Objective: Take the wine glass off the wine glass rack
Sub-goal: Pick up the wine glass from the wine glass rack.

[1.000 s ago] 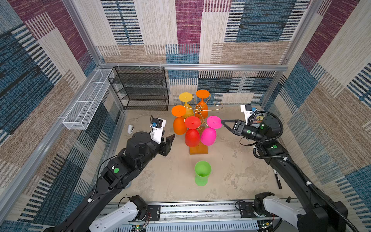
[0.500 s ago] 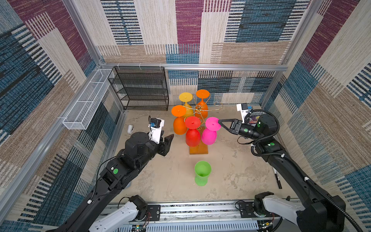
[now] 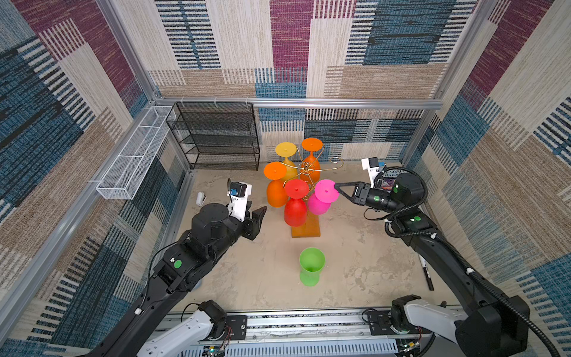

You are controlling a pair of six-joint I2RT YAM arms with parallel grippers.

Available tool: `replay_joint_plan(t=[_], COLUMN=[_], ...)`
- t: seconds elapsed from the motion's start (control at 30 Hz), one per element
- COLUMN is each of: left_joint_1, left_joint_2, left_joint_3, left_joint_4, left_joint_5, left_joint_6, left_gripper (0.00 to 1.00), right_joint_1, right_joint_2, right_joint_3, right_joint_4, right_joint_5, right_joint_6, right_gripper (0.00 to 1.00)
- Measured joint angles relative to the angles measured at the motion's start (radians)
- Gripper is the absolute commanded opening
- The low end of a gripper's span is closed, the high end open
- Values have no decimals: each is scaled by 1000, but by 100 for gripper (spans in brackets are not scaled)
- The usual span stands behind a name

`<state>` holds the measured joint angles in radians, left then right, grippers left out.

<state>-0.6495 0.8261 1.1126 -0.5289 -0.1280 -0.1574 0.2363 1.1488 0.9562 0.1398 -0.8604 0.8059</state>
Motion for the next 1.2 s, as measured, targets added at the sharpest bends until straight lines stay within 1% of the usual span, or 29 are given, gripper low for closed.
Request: replay_joint_plan(t=[0.03,0.33,0.93,1.2], left_joint_1=[1,7,20,27], left_joint_2=[-1,-12,-28,-27], left_joint_3=[0,-4,-18,-24], left_joint_4=[0,-1,-11,-12], left_joint_5=[1,2,3,8], left_joint_6=[0,0,-1,-3], left_gripper=[54,54,54,54], right_joint_1=[0,0,-6,-1], right_joint_2=[0,5,66,91], right_joint_3=[4,53,81,128], right_joint_4=[2,-23,13,13], right_joint_5=[-3,-18,-83,-98], right_joint_6=[0,10,132,139], right_gripper=[0,0,0,0])
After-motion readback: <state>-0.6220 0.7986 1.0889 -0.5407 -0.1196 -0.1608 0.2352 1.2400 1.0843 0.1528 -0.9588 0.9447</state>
